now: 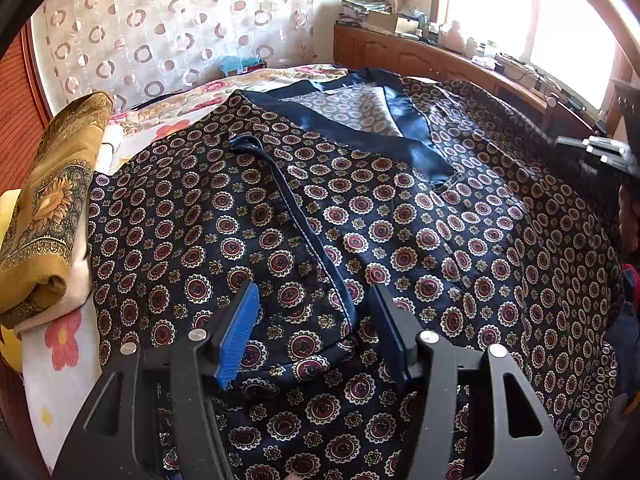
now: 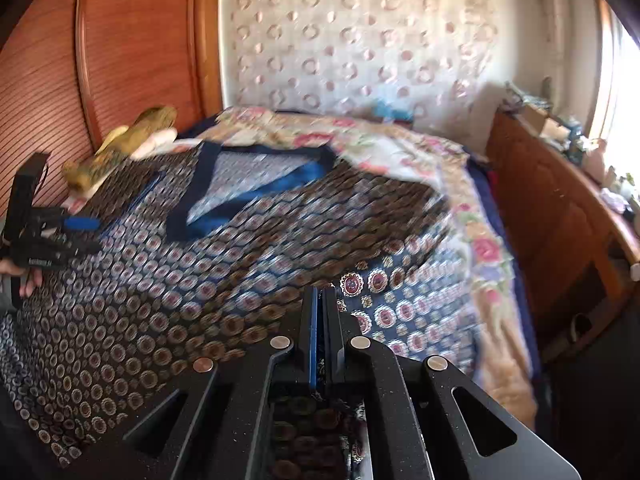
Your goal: Fold small clothes
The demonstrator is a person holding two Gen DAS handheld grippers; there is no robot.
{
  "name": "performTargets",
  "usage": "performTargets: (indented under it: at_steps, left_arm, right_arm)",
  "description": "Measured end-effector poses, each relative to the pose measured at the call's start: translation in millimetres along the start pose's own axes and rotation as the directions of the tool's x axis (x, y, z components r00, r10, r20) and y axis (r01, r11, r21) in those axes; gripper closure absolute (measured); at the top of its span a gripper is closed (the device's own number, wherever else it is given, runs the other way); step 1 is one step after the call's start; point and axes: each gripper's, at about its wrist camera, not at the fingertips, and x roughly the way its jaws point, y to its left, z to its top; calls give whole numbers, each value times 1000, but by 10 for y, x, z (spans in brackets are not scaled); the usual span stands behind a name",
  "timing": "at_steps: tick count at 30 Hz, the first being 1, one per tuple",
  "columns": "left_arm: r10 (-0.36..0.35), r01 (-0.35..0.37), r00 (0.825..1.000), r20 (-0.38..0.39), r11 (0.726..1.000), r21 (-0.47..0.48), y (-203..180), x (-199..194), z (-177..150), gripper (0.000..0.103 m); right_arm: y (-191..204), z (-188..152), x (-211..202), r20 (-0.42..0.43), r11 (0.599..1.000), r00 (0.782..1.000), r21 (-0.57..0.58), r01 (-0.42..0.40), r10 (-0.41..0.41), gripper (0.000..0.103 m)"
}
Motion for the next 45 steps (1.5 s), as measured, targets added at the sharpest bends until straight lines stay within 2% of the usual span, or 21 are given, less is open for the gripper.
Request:
performTargets:
  at_steps: [7,10,12,15,16,18,19,24,30,35,40,45]
  left_arm:
    - [2,-2,1000,0,1000,1,1,1,1,44]
    - [1,-1,1000,0,1000,1,1,0,1,44]
    - [2,-2,1000,0,1000,1,0,0,1,44]
    - [3,-3,1000,0,1000,1,-1,1,1,44]
    - [2,-2,1000,0,1000,1,0,1,1,44]
    - [3,-3,1000,0,1000,1,-1,1,0,44]
    - [3,-3,1000,0,1000,1,0,1,1,44]
    - [3,-3,1000,0,1000,1,1,0,0,43]
    - [11,-11,1000,0,1000,5,-2,0,-3,42]
    - [16,-16,1000,0,1000,6,-7,-5,-10,42]
    - [15,-15,1000,-1,1000,5,-11,-4,-6,41]
    - [14,-14,1000,-2,1000,3,-10,-3,-2,39]
  right_arm:
    - [-115,-115,242,-65,998,997,49,-25,28,101]
    - [-94,-119,270,-78,999,997,44,-5,8,101]
    - [-47,-105,195,-75,999,997,48,1,3,99]
    - [-99,-104,-60,-26,997,1000,80,-6,8,97]
    - [-124,-100,-122,-13,996,1000,92,-7,8,90]
    - [-197,-108,-279,22,992,1000,124,-5,2,70]
    - [-224,-126,-343,38,991,999,134,2,-8,69]
    - [-415,-243,-514,53,981,996,183,62,-73,67]
    - [-776,-415,-143,-82,947,988,283,151,-133,67]
    - [-906,-491,6,-123,926,986,350,145,-108,67]
    - [-1115,-548,-21,-84,888,996,455,66,-31,67]
    - [-1192,-608,-106,-70,875,997,484,22,14,68]
